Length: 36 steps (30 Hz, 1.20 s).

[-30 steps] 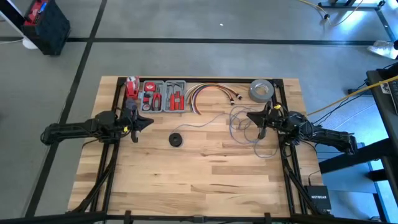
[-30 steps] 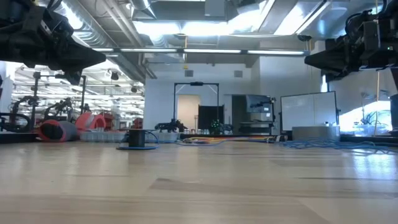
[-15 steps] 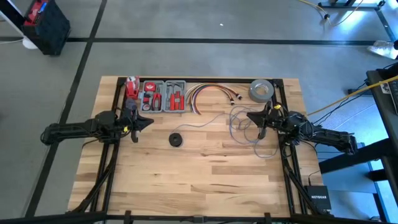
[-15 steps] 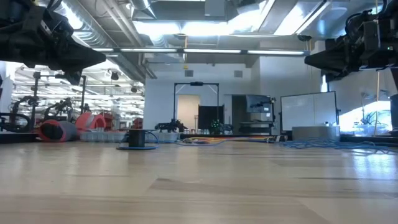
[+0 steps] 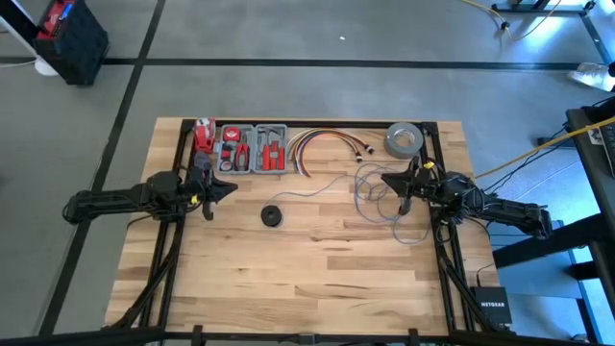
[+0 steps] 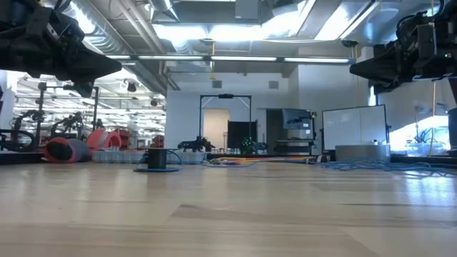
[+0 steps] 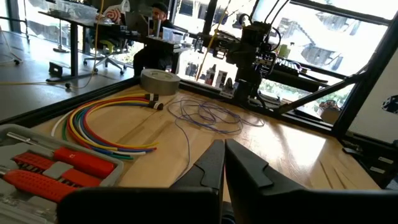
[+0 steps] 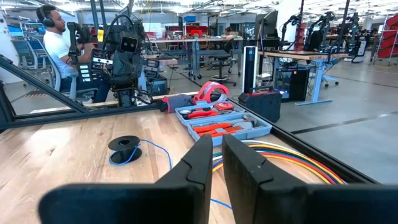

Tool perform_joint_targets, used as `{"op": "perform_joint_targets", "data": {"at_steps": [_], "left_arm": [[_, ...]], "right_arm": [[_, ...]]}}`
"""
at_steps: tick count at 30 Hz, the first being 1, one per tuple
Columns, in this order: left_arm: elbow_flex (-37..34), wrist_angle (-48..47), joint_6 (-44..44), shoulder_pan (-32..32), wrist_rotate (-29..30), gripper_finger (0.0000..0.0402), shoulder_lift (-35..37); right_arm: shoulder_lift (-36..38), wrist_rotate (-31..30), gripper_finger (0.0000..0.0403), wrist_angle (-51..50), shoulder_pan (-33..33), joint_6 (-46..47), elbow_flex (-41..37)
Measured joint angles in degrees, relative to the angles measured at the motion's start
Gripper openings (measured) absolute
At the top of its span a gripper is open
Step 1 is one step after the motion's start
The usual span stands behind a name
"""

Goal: Coil cords

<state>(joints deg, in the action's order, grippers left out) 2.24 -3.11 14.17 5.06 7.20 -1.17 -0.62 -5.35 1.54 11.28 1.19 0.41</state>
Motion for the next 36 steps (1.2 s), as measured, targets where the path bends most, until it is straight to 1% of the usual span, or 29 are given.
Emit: {"op": "perform_joint_targets", "data": {"at_steps": [21,25,32,33,36], "left_arm": [[0.0,0.0,0.0,0.0,0.0,0.0008,0.0],[0.0,0.0,0.0,0.0,0.0,0.0008,0.0],[0.0,0.0,0.0,0.0,0.0,0.0008,0.0],[0.0,0.0,0.0,0.0,0.0,0.0008,0.0],[0.0,0.0,0.0,0.0,0.0,0.0008,0.0]], "right_arm": [[0.0,0.0,0.0042,0.1,0.0,0.0,0.0],[0.0,-2.8,0.0042,1.6,0.0,0.0,0.3],[0.0,-3.2,0.0042,2.6,0.0,0.0,0.4],[0.0,-3.8,0.0042,2.8,0.0,-0.1,0.4],[0.0,-9.1,0.0042,4.6,0.0,-0.5,0.5]]}}
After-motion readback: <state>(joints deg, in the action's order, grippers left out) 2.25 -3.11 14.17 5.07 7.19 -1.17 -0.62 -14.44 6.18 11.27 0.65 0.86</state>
